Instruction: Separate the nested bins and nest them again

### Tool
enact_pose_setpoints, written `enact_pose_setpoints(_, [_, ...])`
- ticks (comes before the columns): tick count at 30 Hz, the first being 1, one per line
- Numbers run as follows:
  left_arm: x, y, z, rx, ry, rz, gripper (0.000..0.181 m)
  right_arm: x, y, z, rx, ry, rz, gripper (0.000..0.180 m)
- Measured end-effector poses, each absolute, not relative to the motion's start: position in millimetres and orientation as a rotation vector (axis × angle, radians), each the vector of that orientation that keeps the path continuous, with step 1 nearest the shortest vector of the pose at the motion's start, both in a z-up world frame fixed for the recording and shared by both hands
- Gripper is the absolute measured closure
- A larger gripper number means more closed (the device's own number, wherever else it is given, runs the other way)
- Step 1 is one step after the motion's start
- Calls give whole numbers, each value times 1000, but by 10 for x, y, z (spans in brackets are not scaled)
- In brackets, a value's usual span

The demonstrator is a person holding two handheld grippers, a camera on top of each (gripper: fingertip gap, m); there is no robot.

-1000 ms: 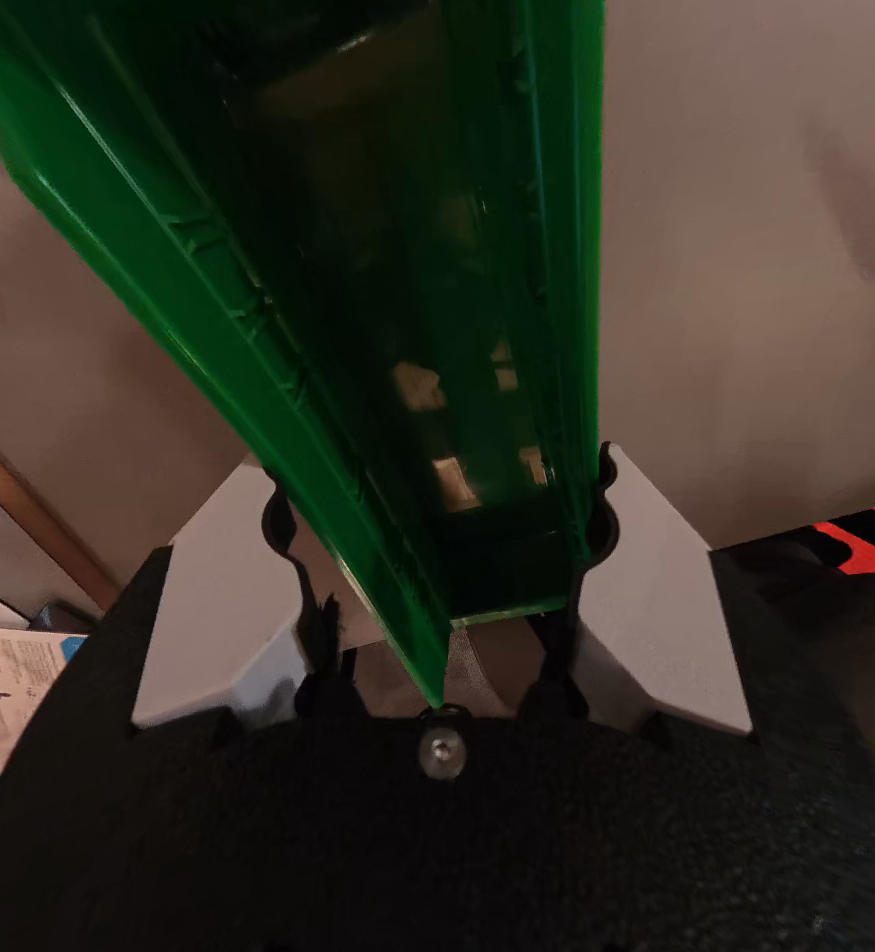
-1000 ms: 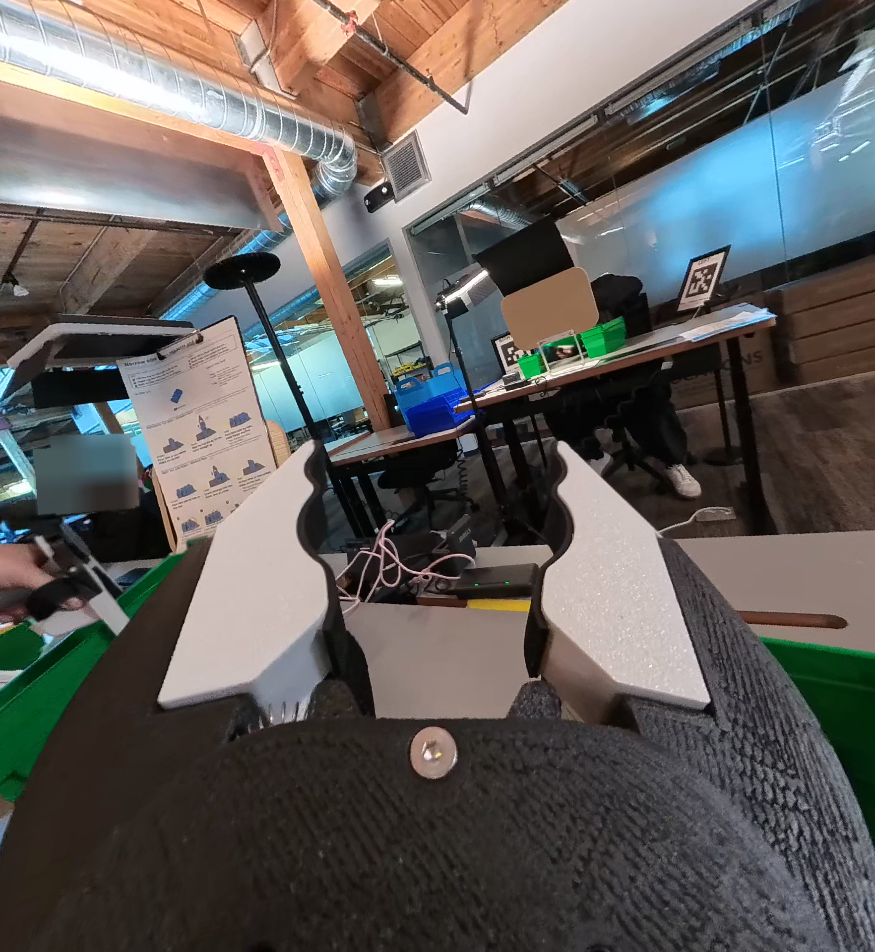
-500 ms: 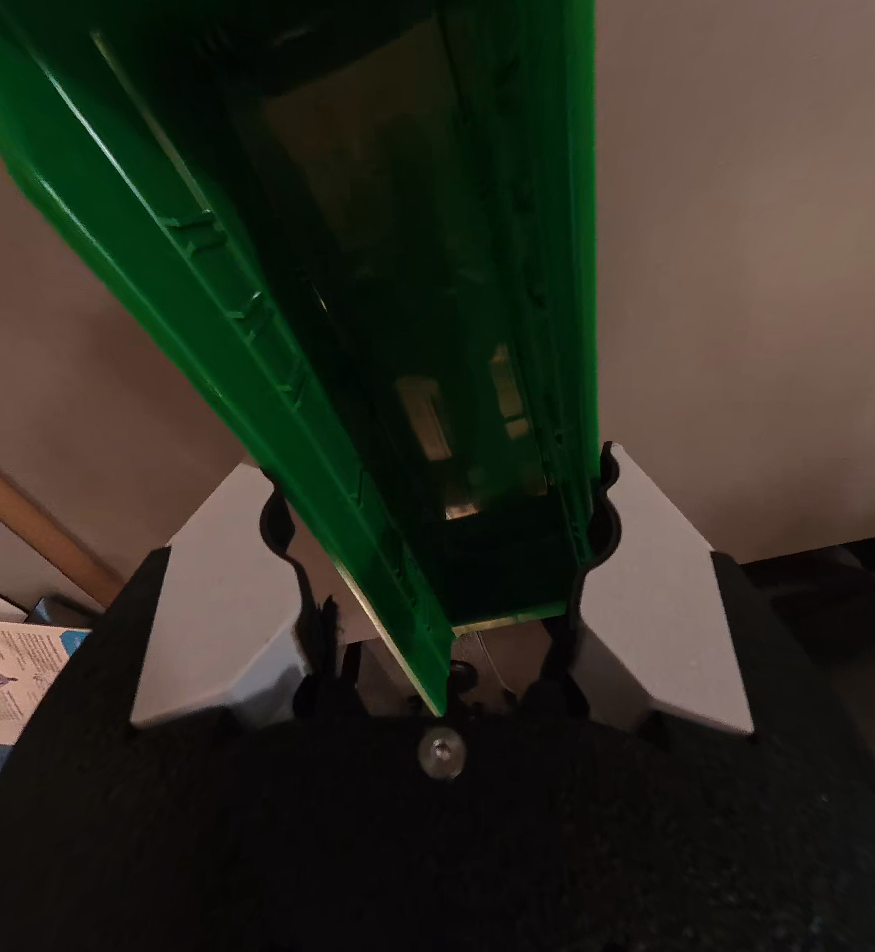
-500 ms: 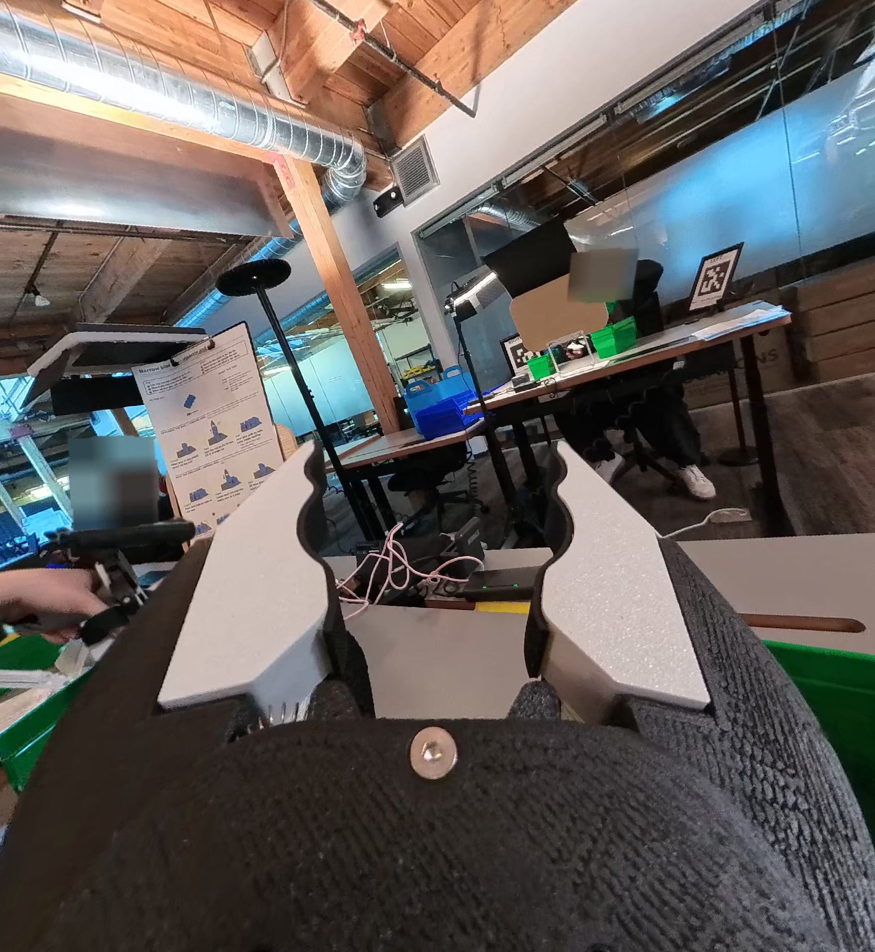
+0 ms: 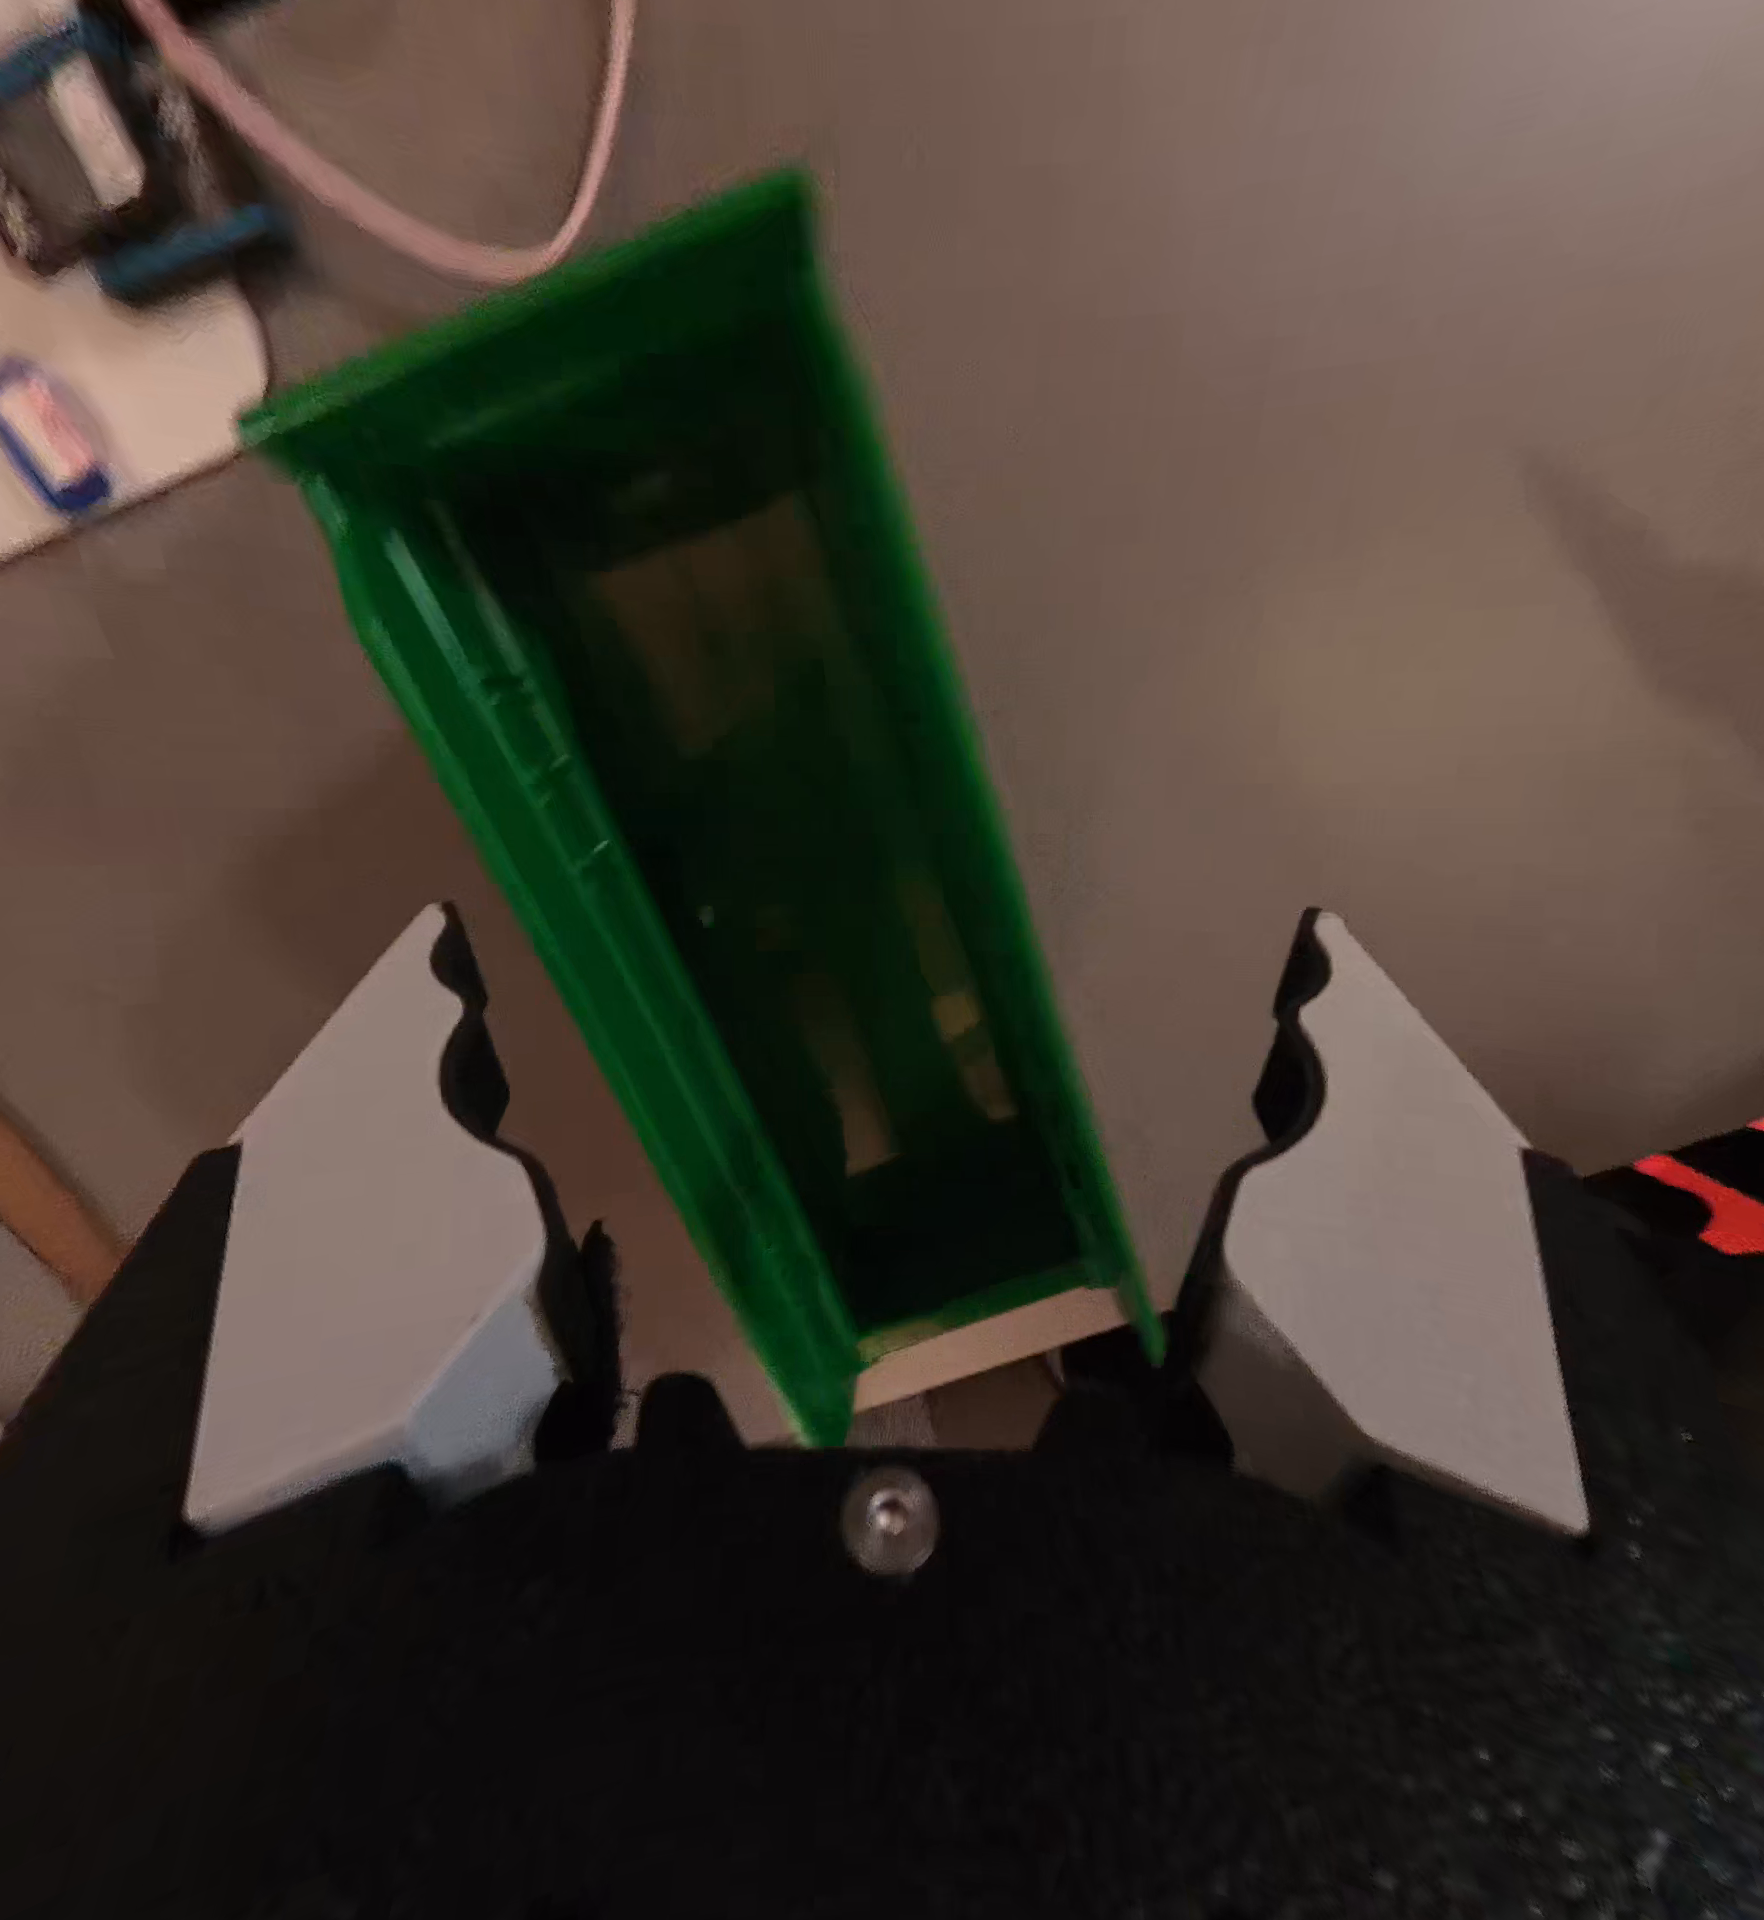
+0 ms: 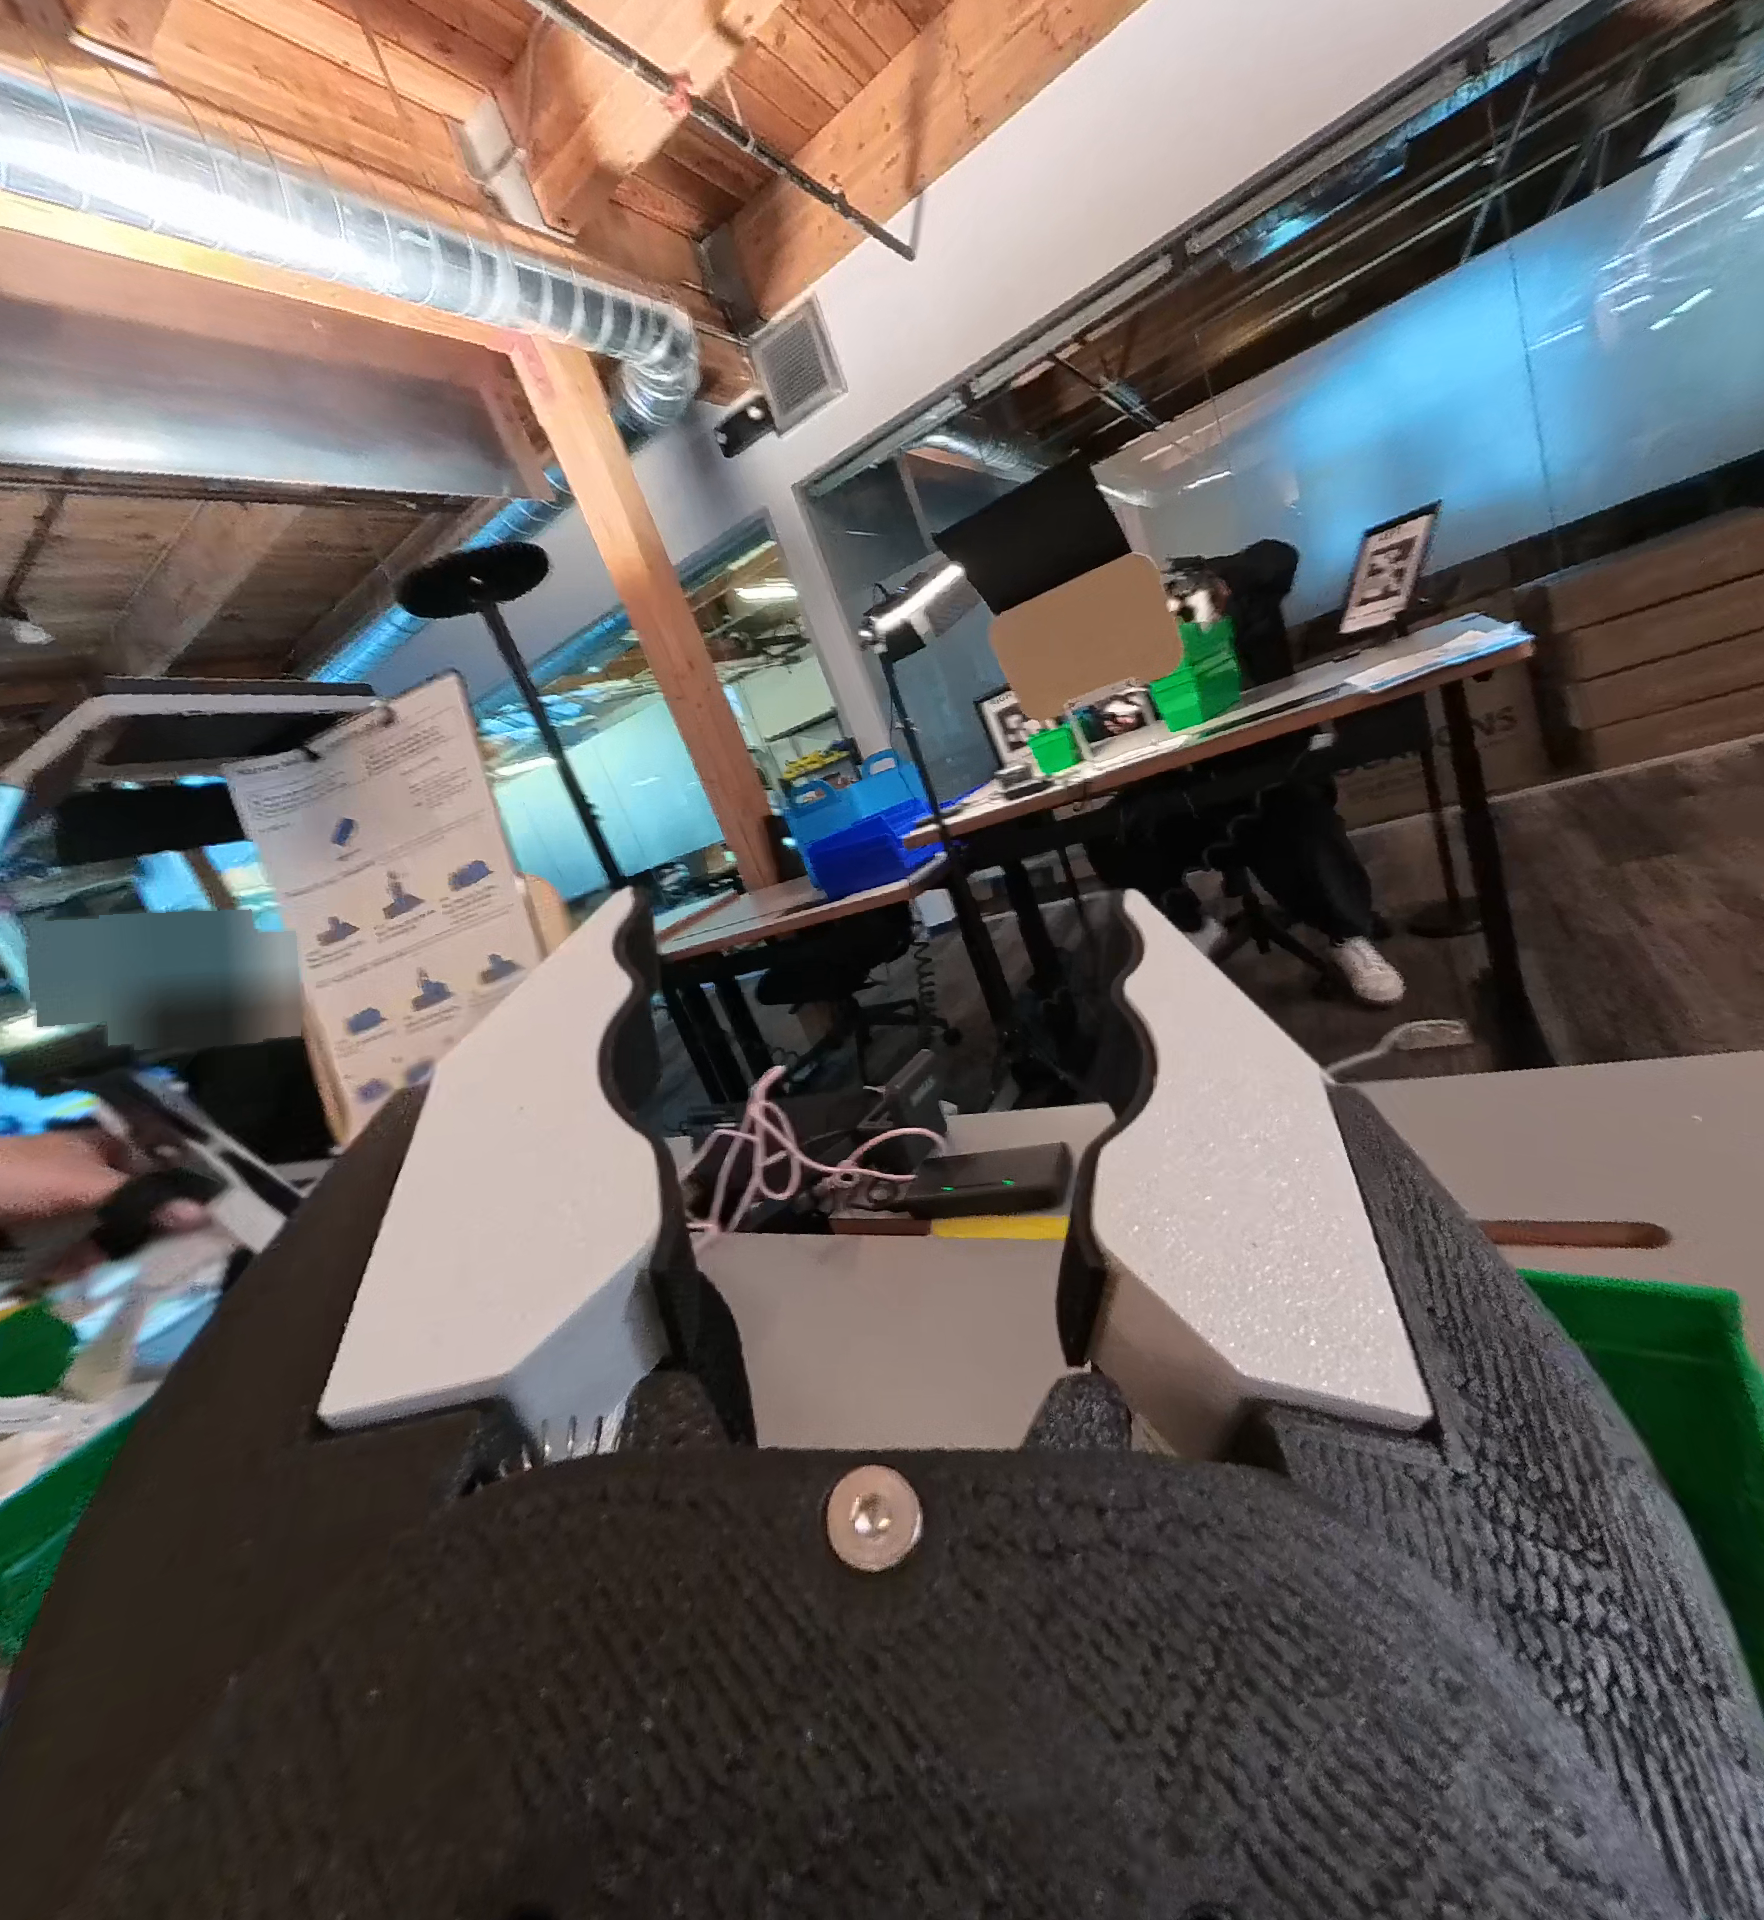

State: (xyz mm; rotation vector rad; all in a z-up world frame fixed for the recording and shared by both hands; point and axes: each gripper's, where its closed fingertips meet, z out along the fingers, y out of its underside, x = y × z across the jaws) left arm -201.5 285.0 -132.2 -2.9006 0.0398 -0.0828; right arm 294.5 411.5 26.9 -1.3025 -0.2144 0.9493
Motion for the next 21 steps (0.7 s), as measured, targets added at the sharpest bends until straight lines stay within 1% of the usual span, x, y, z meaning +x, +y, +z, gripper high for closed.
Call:
enact_pose_setpoints(4, [-1284, 3213, -945, -2735, 240, -87, 38, 3075, 4137, 228, -1342, -198, 813, 94])
enact_pose_setpoints(8, [-137, 3720, -940, -2636, 485, -160, 33, 3317, 4052, 293, -1312, -147, 761, 93])
enact_pose_setpoints(11, [859, 4131, -1077, -2597, 589, -301, 23, 3610, 3963, 365, -1269, -78, 684, 93])
enact_pose_setpoints(16, [2344, 4511, -1567, -2673, 729, -354, 21, 4046, 3721, 519, -1155, 22, 616, 93])
enact_pose_setpoints(19, [2994, 4600, -1854, -2746, 773, -333, 21, 4224, 3595, 578, -1098, 57, 611, 93])
enact_pose_setpoints(21, [3177, 4703, -1995, -2810, 738, -242, 21, 4305, 3546, 596, -1069, 74, 622, 93])
